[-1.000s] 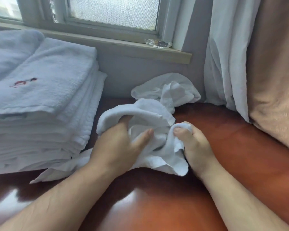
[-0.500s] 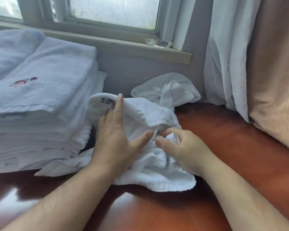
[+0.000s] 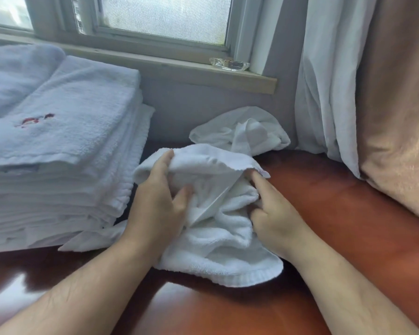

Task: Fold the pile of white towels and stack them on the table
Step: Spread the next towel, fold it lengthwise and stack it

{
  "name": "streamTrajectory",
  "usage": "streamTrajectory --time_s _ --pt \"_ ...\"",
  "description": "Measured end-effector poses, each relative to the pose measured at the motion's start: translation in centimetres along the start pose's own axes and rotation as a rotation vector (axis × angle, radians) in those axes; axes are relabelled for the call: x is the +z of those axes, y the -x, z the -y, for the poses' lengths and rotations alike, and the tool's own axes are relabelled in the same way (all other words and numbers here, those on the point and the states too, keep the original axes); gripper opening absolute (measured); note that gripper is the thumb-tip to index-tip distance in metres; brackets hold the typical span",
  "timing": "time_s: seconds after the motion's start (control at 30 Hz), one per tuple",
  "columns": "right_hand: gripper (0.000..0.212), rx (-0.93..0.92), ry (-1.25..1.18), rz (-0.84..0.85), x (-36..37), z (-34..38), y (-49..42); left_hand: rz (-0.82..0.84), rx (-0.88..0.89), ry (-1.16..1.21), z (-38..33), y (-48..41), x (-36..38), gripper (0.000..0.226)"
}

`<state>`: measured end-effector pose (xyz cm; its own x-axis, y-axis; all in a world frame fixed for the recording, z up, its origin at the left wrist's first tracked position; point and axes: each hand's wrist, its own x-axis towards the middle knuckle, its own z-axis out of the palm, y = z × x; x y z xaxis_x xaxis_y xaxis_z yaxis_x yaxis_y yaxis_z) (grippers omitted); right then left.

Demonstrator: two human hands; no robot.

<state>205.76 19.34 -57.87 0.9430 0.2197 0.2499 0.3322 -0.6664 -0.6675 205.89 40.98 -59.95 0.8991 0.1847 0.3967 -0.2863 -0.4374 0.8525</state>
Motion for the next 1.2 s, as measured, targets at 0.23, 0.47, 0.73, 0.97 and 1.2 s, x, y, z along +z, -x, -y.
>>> streamTrajectory --time_s 0.23,0.47,0.73,0.97,1.2 --pt "0.061 0.060 0.002 -0.161 0.0 0.4 0.4 0.005 0.138 0.230 -0.3 0.0 0.3 0.067" --pt "0.032 0.000 -0.034 0.009 0.2 1.6 0.6 -0.056 0.170 0.215 -0.5 0.0 0.7 0.066" --pt "0.083 0.017 -0.004 -0.049 0.9 0.8 0.1 -0.011 0.166 0.144 -0.3 0.0 0.5 0.113" --pt "0.086 0.076 0.067 0.041 1.1 0.9 -0.1 -0.113 0.139 0.179 0.1 -0.3 0.4 0.116" --pt "0.071 0.017 -0.245 -0.171 0.3 1.2 -0.1 -0.235 0.060 -0.078 -0.3 -0.1 0.5 0.101"
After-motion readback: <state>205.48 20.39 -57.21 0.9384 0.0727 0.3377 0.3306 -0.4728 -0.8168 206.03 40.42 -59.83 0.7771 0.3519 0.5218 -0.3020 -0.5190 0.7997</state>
